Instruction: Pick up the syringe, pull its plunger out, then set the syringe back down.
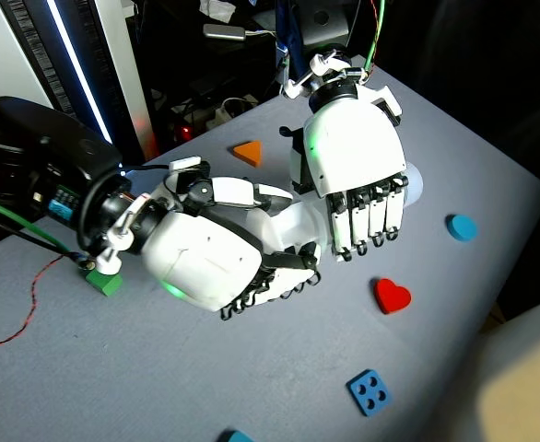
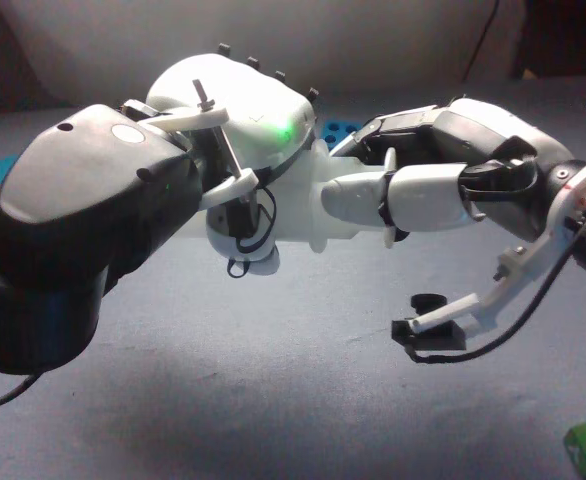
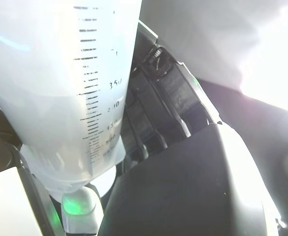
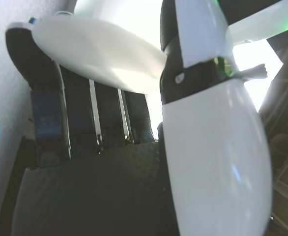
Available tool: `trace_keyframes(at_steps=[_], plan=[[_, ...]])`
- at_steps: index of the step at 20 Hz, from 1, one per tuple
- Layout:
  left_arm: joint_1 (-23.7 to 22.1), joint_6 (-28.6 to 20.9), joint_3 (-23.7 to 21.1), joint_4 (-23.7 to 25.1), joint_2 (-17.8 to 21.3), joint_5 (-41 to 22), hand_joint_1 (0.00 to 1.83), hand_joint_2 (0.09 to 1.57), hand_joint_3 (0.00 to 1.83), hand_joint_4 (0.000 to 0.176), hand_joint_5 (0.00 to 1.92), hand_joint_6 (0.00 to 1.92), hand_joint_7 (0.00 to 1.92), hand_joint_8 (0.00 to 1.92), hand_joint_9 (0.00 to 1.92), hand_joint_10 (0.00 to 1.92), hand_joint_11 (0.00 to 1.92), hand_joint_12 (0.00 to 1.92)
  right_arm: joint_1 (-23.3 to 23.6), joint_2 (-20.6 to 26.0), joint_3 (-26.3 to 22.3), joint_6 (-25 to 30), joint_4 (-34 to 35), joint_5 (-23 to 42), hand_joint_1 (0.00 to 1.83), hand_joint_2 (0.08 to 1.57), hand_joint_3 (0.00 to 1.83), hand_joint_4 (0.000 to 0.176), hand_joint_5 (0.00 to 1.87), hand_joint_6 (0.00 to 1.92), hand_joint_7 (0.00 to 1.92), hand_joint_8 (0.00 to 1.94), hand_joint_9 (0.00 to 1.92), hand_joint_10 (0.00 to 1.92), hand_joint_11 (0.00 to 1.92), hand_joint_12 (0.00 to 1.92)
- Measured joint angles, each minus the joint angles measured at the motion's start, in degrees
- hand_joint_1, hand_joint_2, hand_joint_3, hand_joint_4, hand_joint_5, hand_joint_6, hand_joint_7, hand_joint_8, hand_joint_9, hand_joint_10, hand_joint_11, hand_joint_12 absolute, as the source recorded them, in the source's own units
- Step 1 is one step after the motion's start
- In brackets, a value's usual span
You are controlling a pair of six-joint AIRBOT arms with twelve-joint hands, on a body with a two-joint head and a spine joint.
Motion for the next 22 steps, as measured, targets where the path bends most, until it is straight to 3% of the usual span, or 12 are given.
trace_keyframes(at_steps=[1,2,3,4,8,9,10,12,15,17,18,22], plan=[[0.0,-0.2,0.0,0.0,0.0,0.2,1.48,1.07,0.01,0.000,0.99,0.68,1.03,0.89,1.07,0.93,0.89,1.37,-0.2,0.3,0.0,0.0,-0.3,-0.2,1.36,1.18,0.00,0.000,0.74,1.15,0.89,1.14,0.82,1.45,0.73,1.50],[0.0,-0.8,-0.1,0.1,0.0,0.8,1.49,1.07,0.00,0.000,1.00,0.65,1.03,0.89,1.07,0.90,0.87,1.45,-0.3,1.7,-0.8,0.0,-0.4,-0.8,1.36,1.18,0.00,0.000,0.74,1.15,0.89,1.14,0.82,1.45,0.73,1.50],[0.0,-0.9,-0.1,0.1,0.0,0.9,1.49,1.07,0.00,0.000,1.00,0.65,1.03,0.89,1.07,0.90,0.87,1.45,-0.3,2.2,-1.0,0.0,-0.5,-1.0,1.36,1.18,0.00,0.000,0.74,1.15,0.89,1.14,0.82,1.45,0.73,1.50],[0.0,-0.9,-0.1,0.4,0.0,1.1,1.41,1.08,0.00,0.000,0.94,0.78,1.04,0.94,1.03,1.05,0.90,1.15,-0.3,2.9,-1.4,0.0,-1.0,-1.0,1.36,1.18,0.00,0.000,0.76,1.14,0.90,1.13,0.83,1.44,0.73,1.50],[-0.1,-1.1,-0.1,0.5,0.0,1.2,1.39,1.09,0.00,0.000,0.93,0.81,1.03,0.95,1.02,1.09,1.00,0.96,-0.3,4.9,-2.4,0.1,-2.3,-1.5,1.36,1.17,0.00,0.000,0.76,1.14,0.90,1.12,0.84,1.43,0.75,1.50],[-0.1,-0.8,0.0,0.5,0.0,1.5,1.49,1.07,0.00,0.000,0.95,0.70,1.03,0.90,1.05,0.94,0.90,1.45,-0.3,5.3,-2.7,0.1,-2.2,-1.5,1.36,1.17,0.00,0.000,0.75,1.14,0.91,1.12,0.84,1.42,0.75,1.50],[-0.1,-0.2,0.1,0.5,0.0,2.1,1.41,1.08,0.00,0.000,0.94,0.79,1.03,0.93,1.03,1.06,0.93,1.16,-0.3,5.9,-3.0,0.1,-2.2,-1.6,1.36,1.17,0.00,0.000,0.75,1.14,0.91,1.12,0.84,1.42,0.75,1.50],[-0.8,2.0,0.5,0.1,0.0,3.8,1.49,1.08,0.00,0.000,0.95,0.71,1.02,0.91,1.04,0.95,0.87,1.48,-0.3,7.5,-3.8,0.3,-2.1,-1.8,1.36,1.17,0.00,0.000,0.77,1.14,0.92,1.11,0.82,1.43,0.75,1.49],[-1.0,2.5,0.8,0.7,0.0,4.8,1.50,1.08,0.00,0.000,0.96,0.68,1.02,0.91,1.05,0.94,0.88,1.48,-0.4,9.4,-4.6,0.6,-2.1,-2.5,1.36,1.18,0.00,0.000,0.72,1.16,0.91,1.14,0.80,1.46,0.74,1.52],[-1.1,2.9,0.8,0.6,0.0,4.9,1.39,1.09,0.00,0.000,0.95,0.78,1.02,0.96,1.03,1.09,1.00,1.01,-0.8,10.2,-4.9,1.0,-2.3,-2.7,1.36,1.18,0.00,0.000,0.72,1.15,0.91,1.13,0.84,1.44,0.80,1.52],[-1.2,3.4,0.8,0.4,0.0,4.9,1.48,1.07,0.01,0.000,0.98,0.67,1.02,0.92,1.04,0.96,0.93,1.36,-0.8,10.5,-5.0,1.1,-2.3,-3.0,1.36,1.18,0.00,0.000,0.72,1.15,0.91,1.12,0.84,1.43,0.80,1.51],[-1.4,5.0,0.9,0.5,0.0,4.9,1.50,1.08,0.00,0.000,0.97,0.67,1.02,0.90,1.06,0.92,0.85,1.51,-1.1,11.6,-5.4,1.5,-2.7,-3.1,1.36,1.17,0.00,0.000,0.74,1.14,0.93,1.11,0.83,1.42,0.76,1.48]])
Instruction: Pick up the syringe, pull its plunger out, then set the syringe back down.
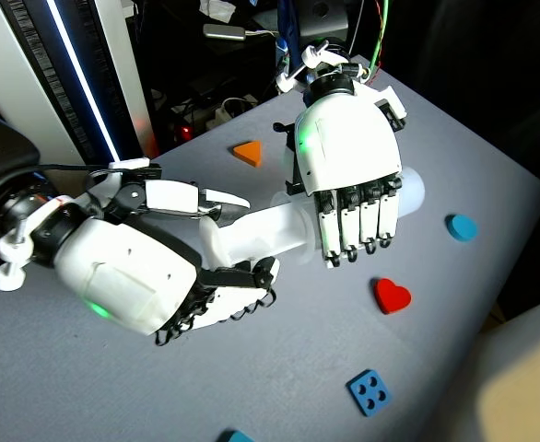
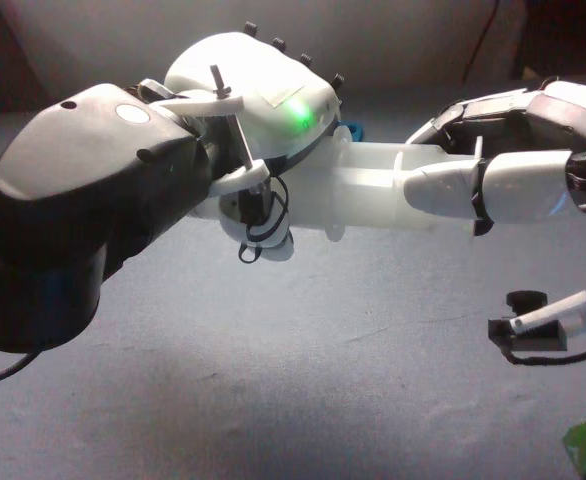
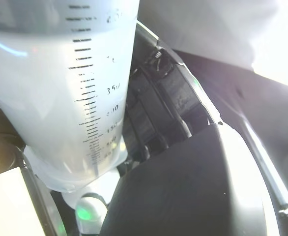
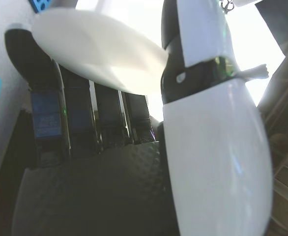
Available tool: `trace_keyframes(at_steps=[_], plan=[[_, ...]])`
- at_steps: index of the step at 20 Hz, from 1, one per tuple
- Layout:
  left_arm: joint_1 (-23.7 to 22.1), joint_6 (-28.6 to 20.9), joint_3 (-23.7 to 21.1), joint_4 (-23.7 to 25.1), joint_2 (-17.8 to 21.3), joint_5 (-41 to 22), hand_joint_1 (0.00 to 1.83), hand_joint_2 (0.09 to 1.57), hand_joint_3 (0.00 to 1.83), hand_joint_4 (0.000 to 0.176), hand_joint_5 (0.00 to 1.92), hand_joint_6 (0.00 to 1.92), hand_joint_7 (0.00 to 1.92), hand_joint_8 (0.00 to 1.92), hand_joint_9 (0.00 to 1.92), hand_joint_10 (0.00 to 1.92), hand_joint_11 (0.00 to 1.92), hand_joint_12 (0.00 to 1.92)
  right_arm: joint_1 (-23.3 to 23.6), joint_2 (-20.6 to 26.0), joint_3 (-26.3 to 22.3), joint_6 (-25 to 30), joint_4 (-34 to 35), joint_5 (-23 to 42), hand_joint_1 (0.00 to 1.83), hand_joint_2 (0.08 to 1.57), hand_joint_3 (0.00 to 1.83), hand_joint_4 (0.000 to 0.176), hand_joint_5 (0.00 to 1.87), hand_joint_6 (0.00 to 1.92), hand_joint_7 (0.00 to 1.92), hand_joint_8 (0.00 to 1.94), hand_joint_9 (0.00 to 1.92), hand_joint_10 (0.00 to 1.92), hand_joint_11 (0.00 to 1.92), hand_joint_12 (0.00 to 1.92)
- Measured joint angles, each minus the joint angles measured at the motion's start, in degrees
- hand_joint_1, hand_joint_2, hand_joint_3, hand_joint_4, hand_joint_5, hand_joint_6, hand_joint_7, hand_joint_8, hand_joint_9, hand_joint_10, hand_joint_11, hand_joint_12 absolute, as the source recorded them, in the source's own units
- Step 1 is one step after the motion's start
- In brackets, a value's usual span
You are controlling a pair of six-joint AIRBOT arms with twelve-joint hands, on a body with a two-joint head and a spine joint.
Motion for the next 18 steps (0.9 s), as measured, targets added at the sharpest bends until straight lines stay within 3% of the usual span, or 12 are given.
trace_keyframes(at_steps=[6,7,8,10,13,14,16,17,18], plan=[[-0.5,0.9,0.3,-0.1,0.1,0.2,1.50,1.08,0.00,0.000,0.93,0.73,1.04,0.90,1.03,0.95,0.84,1.51,-0.7,0.4,0.1,0.5,-1.1,0.2,1.36,1.18,0.00,0.000,0.73,1.15,0.92,1.13,0.82,1.43,0.75,1.48],[-0.5,1.1,0.3,-0.1,0.1,0.2,1.41,1.09,0.00,0.000,0.92,0.81,1.04,0.94,1.00,1.08,0.90,1.19,-1.3,0.4,0.3,0.7,-1.9,0.2,1.36,1.17,0.00,0.000,0.74,1.14,0.92,1.12,0.82,1.43,0.75,1.48],[-0.5,1.3,0.3,-0.1,0.1,0.2,1.39,1.10,0.00,0.000,0.91,0.84,1.03,0.96,1.00,1.11,0.95,1.06,-1.4,0.3,0.6,0.9,-2.4,-0.1,1.36,1.17,0.00,0.000,0.75,1.14,0.92,1.11,0.83,1.43,0.76,1.48],[-0.5,1.6,0.5,0.0,0.1,0.2,1.39,1.09,0.00,0.000,0.92,0.83,1.03,0.95,1.01,1.11,0.97,0.99,-1.7,0.0,1.5,0.8,-3.8,-0.6,1.36,1.17,0.00,0.000,0.75,1.14,0.92,1.11,0.84,1.43,0.77,1.49],[-0.5,1.9,0.6,0.2,0.2,0.0,1.39,1.09,0.00,0.000,0.93,0.81,1.04,0.93,1.02,1.10,0.96,0.97,-1.7,-0.3,2.9,0.4,-4.3,-2.1,1.36,1.18,0.00,0.000,0.74,1.14,0.92,1.12,0.81,1.44,0.74,1.48],[-0.5,2.0,0.6,0.2,0.2,0.0,1.48,1.09,0.00,0.000,0.93,0.76,1.03,0.90,1.05,0.98,0.82,1.41,-1.7,-0.3,3.4,0.5,-4.3,-2.9,1.36,1.18,0.00,0.000,0.74,1.14,0.92,1.12,0.82,1.44,0.75,1.48],[-0.5,2.2,0.6,0.2,0.2,0.0,1.48,1.09,0.00,0.000,0.93,0.76,1.03,0.90,1.05,0.98,0.82,1.41,-2.2,-0.3,3.8,0.8,-4.5,-3.5,1.36,1.18,0.00,0.000,0.74,1.14,0.92,1.12,0.82,1.44,0.75,1.48],[-0.5,2.2,0.6,0.2,0.2,0.0,1.49,1.09,0.00,0.000,0.90,0.78,1.03,0.91,1.04,0.99,0.77,1.52,-2.2,-0.3,4.1,0.9,-4.4,-3.8,1.36,1.18,0.00,0.000,0.74,1.14,0.91,1.12,0.83,1.43,0.76,1.49],[-0.5,2.2,0.6,0.2,0.2,-0.1,1.41,1.09,0.00,0.000,0.92,0.81,1.04,0.92,1.02,1.09,0.84,1.21,-2.2,-0.3,4.3,0.9,-4.5,-4.0,1.36,1.18,0.00,0.000,0.74,1.15,0.90,1.13,0.84,1.43,0.76,1.48]])
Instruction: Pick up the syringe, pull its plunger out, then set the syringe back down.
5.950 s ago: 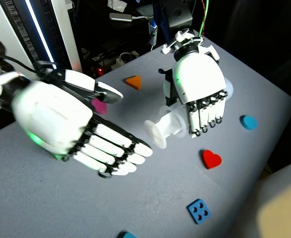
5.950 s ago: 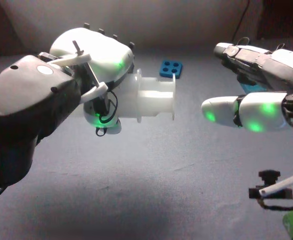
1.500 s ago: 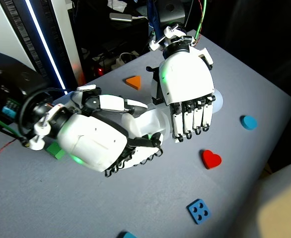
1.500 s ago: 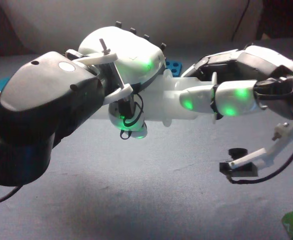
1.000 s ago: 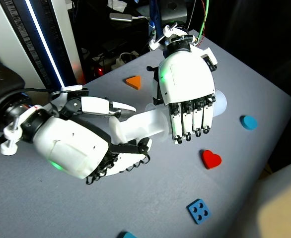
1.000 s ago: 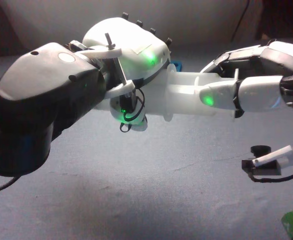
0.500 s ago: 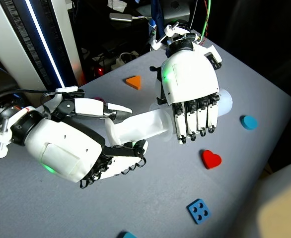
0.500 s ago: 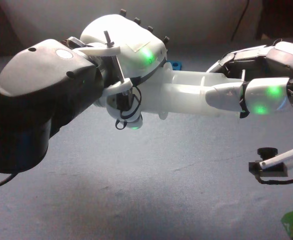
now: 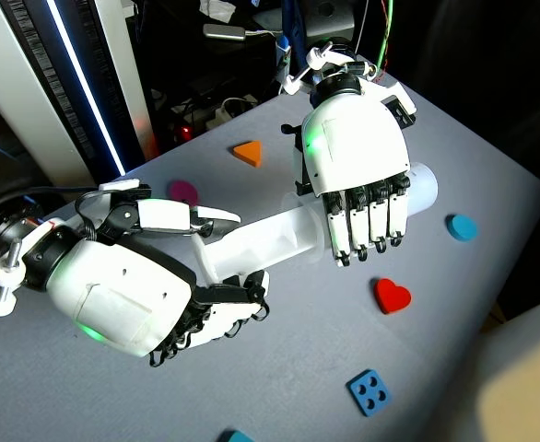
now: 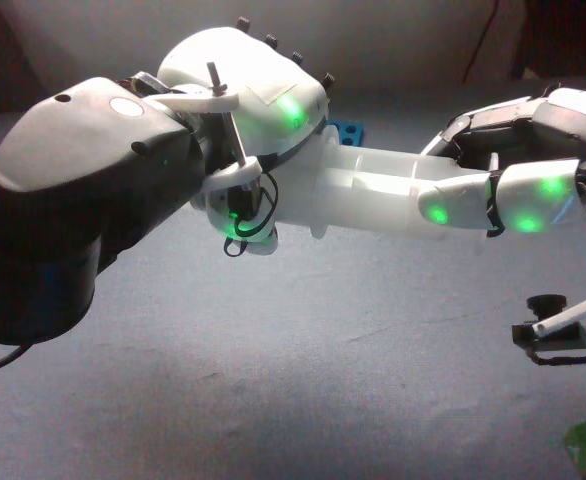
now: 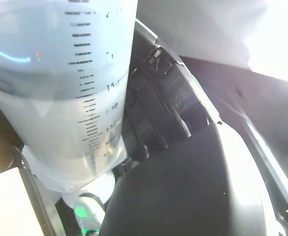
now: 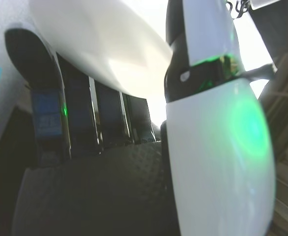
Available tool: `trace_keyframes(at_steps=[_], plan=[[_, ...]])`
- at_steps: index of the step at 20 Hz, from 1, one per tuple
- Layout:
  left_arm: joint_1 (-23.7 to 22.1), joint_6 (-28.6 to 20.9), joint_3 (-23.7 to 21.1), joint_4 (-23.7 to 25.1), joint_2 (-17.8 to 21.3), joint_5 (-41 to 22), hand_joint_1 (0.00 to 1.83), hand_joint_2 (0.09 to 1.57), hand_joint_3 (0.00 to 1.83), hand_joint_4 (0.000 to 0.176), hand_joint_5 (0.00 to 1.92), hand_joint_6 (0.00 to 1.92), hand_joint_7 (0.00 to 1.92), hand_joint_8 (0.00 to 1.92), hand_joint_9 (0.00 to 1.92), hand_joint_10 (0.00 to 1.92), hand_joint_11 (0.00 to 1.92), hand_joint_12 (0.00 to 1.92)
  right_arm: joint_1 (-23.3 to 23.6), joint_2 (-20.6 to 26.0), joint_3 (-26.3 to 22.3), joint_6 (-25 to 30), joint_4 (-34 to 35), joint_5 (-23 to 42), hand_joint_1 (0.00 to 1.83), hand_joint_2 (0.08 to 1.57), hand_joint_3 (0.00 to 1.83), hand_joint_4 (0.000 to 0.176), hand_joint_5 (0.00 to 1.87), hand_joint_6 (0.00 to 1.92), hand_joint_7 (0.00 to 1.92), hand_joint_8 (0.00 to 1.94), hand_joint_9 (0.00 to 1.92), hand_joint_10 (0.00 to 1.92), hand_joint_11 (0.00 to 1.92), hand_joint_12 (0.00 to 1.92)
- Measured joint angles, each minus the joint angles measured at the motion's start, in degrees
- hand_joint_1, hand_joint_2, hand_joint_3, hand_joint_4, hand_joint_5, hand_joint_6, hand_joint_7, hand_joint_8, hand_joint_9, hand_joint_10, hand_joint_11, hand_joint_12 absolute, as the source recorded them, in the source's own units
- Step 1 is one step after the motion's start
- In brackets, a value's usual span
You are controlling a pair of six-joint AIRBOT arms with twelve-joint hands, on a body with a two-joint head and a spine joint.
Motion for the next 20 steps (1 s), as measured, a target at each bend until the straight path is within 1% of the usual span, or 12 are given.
trace_keyframes(at_steps=[1,3,5,9,11,13,16,17,18,20], plan=[[0.0,0.0,0.0,0.0,0.0,-0.2,1.39,1.09,0.00,0.000,0.94,0.81,1.05,0.91,1.02,1.10,0.92,1.02,0.0,0.0,0.1,0.0,-0.2,0.1,1.36,1.18,0.00,0.000,0.73,1.15,0.90,1.14,0.83,1.43,0.74,1.48],[0.0,0.1,0.0,0.2,0.0,-0.2,1.39,1.08,0.00,0.000,0.95,0.81,1.07,0.88,1.03,1.08,0.93,0.99,0.0,0.0,0.4,0.2,-0.3,-0.2,1.36,1.17,0.00,0.000,0.75,1.14,0.91,1.13,0.83,1.43,0.75,1.49],[0.2,0.1,0.0,0.2,0.0,-0.3,1.39,1.08,0.00,0.000,0.95,0.82,1.07,0.86,1.04,1.07,0.92,0.98,0.0,0.0,0.4,0.2,-0.3,-0.3,1.36,1.17,0.00,0.000,0.74,1.14,0.91,1.13,0.84,1.42,0.77,1.48],[0.2,0.1,0.0,0.2,0.0,-0.4,1.39,1.09,0.00,0.000,0.91,0.85,1.04,0.91,1.03,1.09,0.93,0.99,0.0,0.4,0.4,0.2,-0.4,-0.4,1.36,1.18,0.00,0.000,0.73,1.15,0.91,1.13,0.84,1.42,0.76,1.47],[0.2,0.0,0.0,0.2,0.0,-0.4,1.39,1.08,0.00,0.000,0.95,0.82,1.04,0.91,1.04,1.08,0.93,0.99,0.0,0.8,0.4,0.2,-0.5,-0.7,1.36,1.18,0.00,0.000,0.74,1.15,0.91,1.14,0.83,1.43,0.78,1.49],[0.1,-0.1,0.0,0.2,0.0,-0.4,1.39,1.08,0.00,0.000,0.96,0.78,1.05,0.91,1.04,1.08,0.94,0.98,0.0,1.1,0.4,0.3,-0.7,-0.9,1.36,1.18,0.00,0.000,0.74,1.15,0.90,1.14,0.83,1.43,0.74,1.48],[0.1,-0.3,0.0,0.3,0.0,-0.4,1.39,1.08,0.00,0.000,0.95,0.79,1.06,0.90,1.03,1.07,0.95,0.98,0.0,1.7,0.3,0.4,-0.8,-1.2,1.36,1.18,0.00,0.000,0.74,1.15,0.91,1.14,0.83,1.43,0.76,1.49],[0.1,-0.3,0.0,0.3,0.0,-0.5,1.39,1.08,0.00,0.000,0.96,0.78,1.05,0.89,1.06,1.06,0.98,0.97,-0.2,2.0,0.3,0.5,-0.8,-1.4,1.36,1.18,0.00,0.000,0.74,1.15,0.90,1.14,0.84,1.42,0.77,1.49],[0.1,-0.3,0.0,0.3,0.0,-0.4,1.39,1.08,0.00,0.000,0.94,0.81,1.06,0.89,1.04,1.07,0.96,0.97,-0.2,2.1,0.3,0.5,-0.8,-1.6,1.36,1.18,0.00,0.000,0.74,1.15,0.90,1.14,0.84,1.42,0.77,1.49],[0.1,-0.4,0.0,0.3,0.0,-0.4,1.39,1.08,0.00,0.000,0.96,0.80,1.06,0.88,1.04,1.07,0.96,1.00,-0.2,2.5,0.3,0.7,-0.8,-1.9,1.36,1.18,0.00,0.000,0.74,1.15,0.90,1.14,0.84,1.43,0.76,1.48]])
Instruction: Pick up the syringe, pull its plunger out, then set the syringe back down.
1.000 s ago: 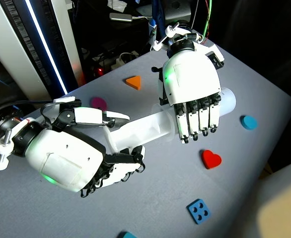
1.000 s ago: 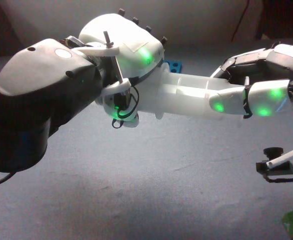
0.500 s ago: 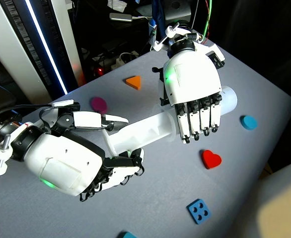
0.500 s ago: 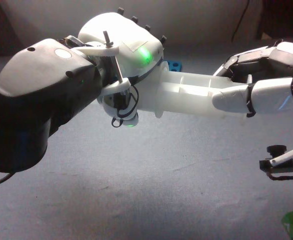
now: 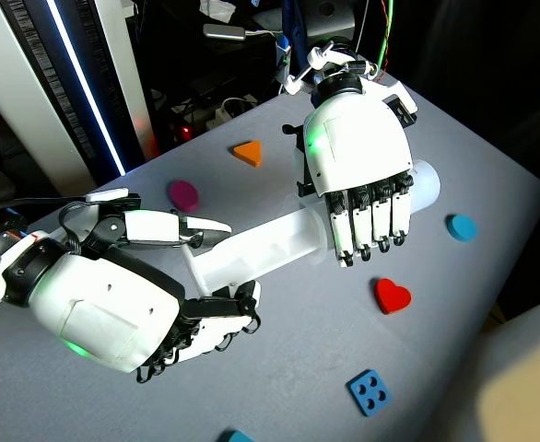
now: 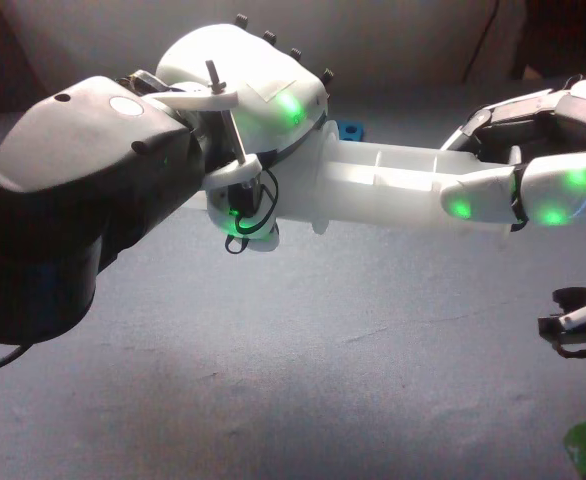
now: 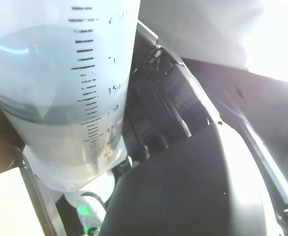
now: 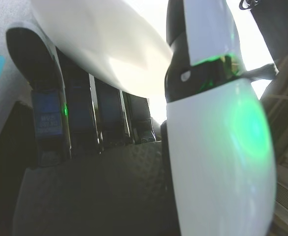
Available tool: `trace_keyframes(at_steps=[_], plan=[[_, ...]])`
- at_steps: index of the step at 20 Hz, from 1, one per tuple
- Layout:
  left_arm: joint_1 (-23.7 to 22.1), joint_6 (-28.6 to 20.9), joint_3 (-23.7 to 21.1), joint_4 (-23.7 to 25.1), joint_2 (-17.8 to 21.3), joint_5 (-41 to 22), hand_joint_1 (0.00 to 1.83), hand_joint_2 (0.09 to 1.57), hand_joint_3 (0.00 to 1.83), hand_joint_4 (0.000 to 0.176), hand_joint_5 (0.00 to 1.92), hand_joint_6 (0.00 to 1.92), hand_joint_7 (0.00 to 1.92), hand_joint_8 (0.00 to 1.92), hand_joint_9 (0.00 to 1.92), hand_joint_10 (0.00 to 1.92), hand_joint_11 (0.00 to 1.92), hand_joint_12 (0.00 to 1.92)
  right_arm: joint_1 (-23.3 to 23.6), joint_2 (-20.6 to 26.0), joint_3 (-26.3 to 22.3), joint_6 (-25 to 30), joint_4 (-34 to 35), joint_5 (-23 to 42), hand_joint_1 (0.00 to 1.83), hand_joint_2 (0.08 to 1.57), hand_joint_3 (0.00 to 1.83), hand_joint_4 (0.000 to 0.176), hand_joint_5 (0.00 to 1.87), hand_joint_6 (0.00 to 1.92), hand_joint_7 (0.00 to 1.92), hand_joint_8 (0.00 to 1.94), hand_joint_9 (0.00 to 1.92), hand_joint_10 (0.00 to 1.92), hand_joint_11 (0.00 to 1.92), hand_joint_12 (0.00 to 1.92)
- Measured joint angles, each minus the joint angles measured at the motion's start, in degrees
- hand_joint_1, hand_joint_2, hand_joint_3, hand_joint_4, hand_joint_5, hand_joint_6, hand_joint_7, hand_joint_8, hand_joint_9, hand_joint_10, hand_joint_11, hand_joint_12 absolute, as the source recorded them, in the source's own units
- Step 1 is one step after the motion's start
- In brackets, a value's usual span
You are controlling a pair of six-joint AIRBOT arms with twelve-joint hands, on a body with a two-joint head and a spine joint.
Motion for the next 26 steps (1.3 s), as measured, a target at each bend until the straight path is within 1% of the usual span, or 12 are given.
trace_keyframes(at_steps=[3,4,5,6,7,9,13,16,23,26], plan=[[0.0,-0.1,0.0,0.0,0.0,0.0,1.39,1.09,0.00,0.000,0.92,0.84,1.05,0.89,1.04,1.09,0.96,1.00,0.0,0.5,0.0,0.2,-0.2,-0.3,1.36,1.18,0.00,0.000,0.74,1.15,0.91,1.13,0.83,1.43,0.75,1.48],[0.0,-0.1,0.0,0.0,0.0,0.0,1.39,1.09,0.00,0.000,0.90,0.87,1.05,0.89,1.03,1.09,0.97,1.00,-0.1,0.7,0.0,0.4,-0.2,-0.5,1.36,1.18,0.00,0.000,0.74,1.15,0.91,1.14,0.83,1.43,0.79,1.49],[0.0,-0.1,0.0,0.0,0.0,0.0,1.39,1.08,0.00,0.000,0.94,0.81,1.05,0.89,1.04,1.08,0.97,1.00,-0.1,0.7,0.0,0.6,-0.2,-0.5,1.36,1.18,0.00,0.000,0.75,1.14,0.91,1.13,0.83,1.44,0.78,1.48],[0.0,-0.1,0.0,0.0,0.0,0.0,1.39,1.08,0.00,0.000,0.94,0.80,1.05,0.90,1.04,1.09,0.99,1.00,-0.2,0.7,0.0,0.6,-0.1,-0.5,1.36,1.18,0.00,0.000,0.73,1.15,0.90,1.14,0.82,1.46,0.77,1.49],[0.0,-0.1,0.0,0.0,0.1,0.0,1.39,1.08,0.00,0.000,0.93,0.79,1.05,0.90,1.04,1.09,0.99,0.99,-0.2,0.7,0.0,0.7,-0.1,-0.5,1.36,1.19,0.00,0.000,0.72,1.16,0.90,1.16,0.81,1.46,0.75,1.49],[-0.1,-0.1,0.0,0.0,0.2,0.1,1.39,1.09,0.00,0.000,0.93,0.81,1.05,0.90,1.03,1.09,0.99,0.98,-0.2,0.7,-0.1,0.6,-0.1,-0.1,1.36,1.17,0.00,0.000,0.75,1.13,0.91,1.14,0.85,1.41,0.77,1.48],[-0.1,-0.1,0.0,0.0,0.2,0.0,1.39,1.09,0.00,0.000,0.93,0.83,1.05,0.90,1.03,1.09,0.98,0.97,-0.2,0.7,-0.1,0.7,-0.1,0.0,1.36,1.17,0.00,0.000,0.75,1.14,0.91,1.14,0.83,1.42,0.76,1.47],[-0.1,-0.2,0.0,0.0,0.2,0.0,1.39,1.08,0.00,0.000,0.94,0.79,1.04,0.91,1.03,1.09,0.99,0.99,0.3,1.0,-0.1,0.7,-0.2,-0.1,1.36,1.18,0.00,0.000,0.73,1.15,0.90,1.14,0.85,1.41,0.80,1.48],[-0.3,-0.3,0.0,0.4,0.2,-0.3,1.39,1.08,0.00,0.000,0.95,0.80,1.06,0.88,1.05,1.07,0.98,0.97,0.7,1.2,-0.1,0.6,-0.2,0.1,1.36,1.17,0.00,0.000,0.76,1.14,0.91,1.13,0.82,1.42,0.74,1.48],[-0.3,-0.4,0.0,0.4,0.3,-0.3,1.39,1.07,0.00,0.000,0.98,0.76,1.07,0.87,1.05,1.06,0.96,0.96,0.7,1.4,-0.1,0.6,-0.2,0.1,1.36,1.17,0.00,0.000,0.76,1.14,0.92,1.12,0.81,1.43,0.74,1.48]])
